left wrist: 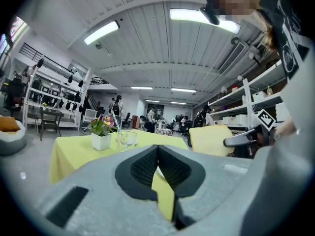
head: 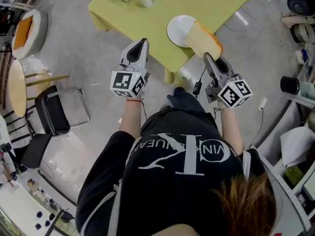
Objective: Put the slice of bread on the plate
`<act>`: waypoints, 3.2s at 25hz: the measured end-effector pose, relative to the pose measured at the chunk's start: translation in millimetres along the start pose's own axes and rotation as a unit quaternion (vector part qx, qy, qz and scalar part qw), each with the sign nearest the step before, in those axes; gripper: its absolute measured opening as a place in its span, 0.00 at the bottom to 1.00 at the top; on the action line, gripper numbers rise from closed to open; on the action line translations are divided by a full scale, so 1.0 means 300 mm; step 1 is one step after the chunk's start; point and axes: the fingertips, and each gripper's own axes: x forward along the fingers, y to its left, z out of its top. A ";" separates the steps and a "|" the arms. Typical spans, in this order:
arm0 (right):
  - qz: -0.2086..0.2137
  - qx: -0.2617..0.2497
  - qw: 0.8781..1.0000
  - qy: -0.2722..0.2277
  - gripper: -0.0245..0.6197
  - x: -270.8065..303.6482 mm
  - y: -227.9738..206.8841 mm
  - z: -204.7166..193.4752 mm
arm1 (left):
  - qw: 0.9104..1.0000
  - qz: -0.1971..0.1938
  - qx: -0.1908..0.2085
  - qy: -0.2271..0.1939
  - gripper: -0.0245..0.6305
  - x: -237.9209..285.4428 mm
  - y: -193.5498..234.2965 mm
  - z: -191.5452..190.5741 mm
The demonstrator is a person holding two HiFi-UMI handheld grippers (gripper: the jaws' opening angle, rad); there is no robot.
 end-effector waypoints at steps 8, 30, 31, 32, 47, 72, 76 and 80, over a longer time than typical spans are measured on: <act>0.052 0.060 0.996 0.049 0.19 0.124 -0.050 -0.017 | 1.000 0.026 -0.001 0.018 0.05 0.077 0.027 -0.033; 0.083 0.257 0.957 0.103 0.19 0.348 -0.073 -0.057 | 0.998 0.014 -0.002 0.058 0.05 0.210 0.113 -0.084; 0.084 0.266 0.955 0.100 0.19 0.358 -0.070 -0.055 | 0.998 0.013 -0.003 0.058 0.05 0.221 0.130 -0.081; 0.082 0.273 0.953 0.099 0.19 0.368 -0.069 -0.056 | 0.998 0.011 -0.004 0.058 0.05 0.232 0.144 -0.078; -0.034 0.294 0.945 0.141 0.21 0.365 -0.174 -0.143 | 0.997 -0.040 -0.006 0.068 0.05 0.340 0.154 -0.077; -0.068 -0.087 0.911 0.398 0.66 0.312 -0.164 -0.231 | 0.996 -0.061 -0.022 0.060 0.05 0.367 0.166 -0.058; -0.070 -0.086 0.908 0.404 0.66 0.288 -0.170 -0.234 | 0.996 -0.065 -0.025 0.058 0.05 0.366 0.157 -0.055; -0.076 -0.076 0.915 0.389 0.66 0.281 -0.182 -0.221 | 0.996 -0.068 -0.023 0.056 0.05 0.372 0.155 -0.051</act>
